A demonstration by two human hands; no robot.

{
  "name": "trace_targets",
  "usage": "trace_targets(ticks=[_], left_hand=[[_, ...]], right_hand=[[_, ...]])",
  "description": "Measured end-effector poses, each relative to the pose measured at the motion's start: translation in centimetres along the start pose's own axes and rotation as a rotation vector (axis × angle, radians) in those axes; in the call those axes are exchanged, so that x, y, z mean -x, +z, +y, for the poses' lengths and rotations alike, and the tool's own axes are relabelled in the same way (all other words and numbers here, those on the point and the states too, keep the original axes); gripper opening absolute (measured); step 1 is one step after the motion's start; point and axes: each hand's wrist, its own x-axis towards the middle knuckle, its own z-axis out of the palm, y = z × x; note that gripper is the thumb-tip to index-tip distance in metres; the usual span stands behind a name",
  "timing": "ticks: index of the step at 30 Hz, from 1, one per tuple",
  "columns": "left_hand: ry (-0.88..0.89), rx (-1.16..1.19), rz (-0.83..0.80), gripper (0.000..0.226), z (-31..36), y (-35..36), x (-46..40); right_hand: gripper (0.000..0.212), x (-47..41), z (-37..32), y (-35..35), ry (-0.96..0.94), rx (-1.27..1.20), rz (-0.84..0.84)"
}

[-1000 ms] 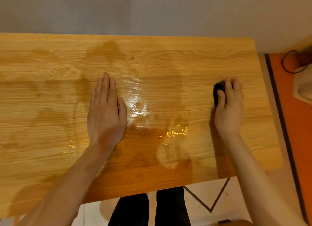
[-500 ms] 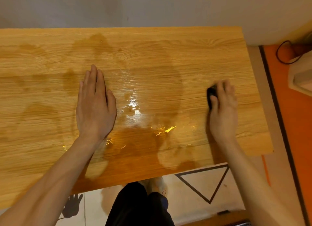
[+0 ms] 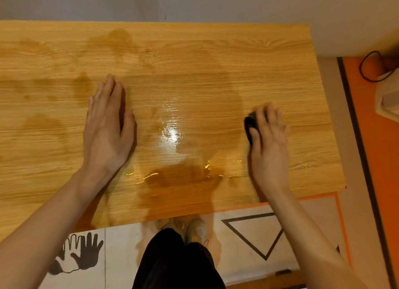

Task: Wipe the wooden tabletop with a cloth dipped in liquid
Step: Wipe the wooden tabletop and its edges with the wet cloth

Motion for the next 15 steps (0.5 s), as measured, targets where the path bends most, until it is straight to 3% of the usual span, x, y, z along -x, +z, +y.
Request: trace_targets(ticks=[2, 4, 9, 12, 15], left_hand=[[-0.025, 0.032, -0.025, 0.052, -0.1, -0.9, 2.3], [-0.042, 0.029, -0.040, 0.053, -0.1, -1.4, 4.8], [-0.064, -0.039, -0.055, 0.057, -0.3, -0.9, 7.4], [-0.057, -0.092, -0.053, 0.057, -0.2, -0.5, 7.5], [-0.058, -0.092, -0.040, 0.057, -0.2, -0.5, 7.5]], right_hand=[[0.047, 0.0, 0.4, -0.4, 0.149, -0.057, 0.066], [0.046, 0.6, -2.7, 1.5, 0.168, -0.054, 0.106], [0.054, 5.5, -12.7, 7.0, -0.240, 0.009, -0.023], [0.055, 4.7, -9.6, 5.5, -0.353, 0.071, -0.077], [0.049, 3.6, -2.3, 1.2, -0.151, 0.071, -0.060]])
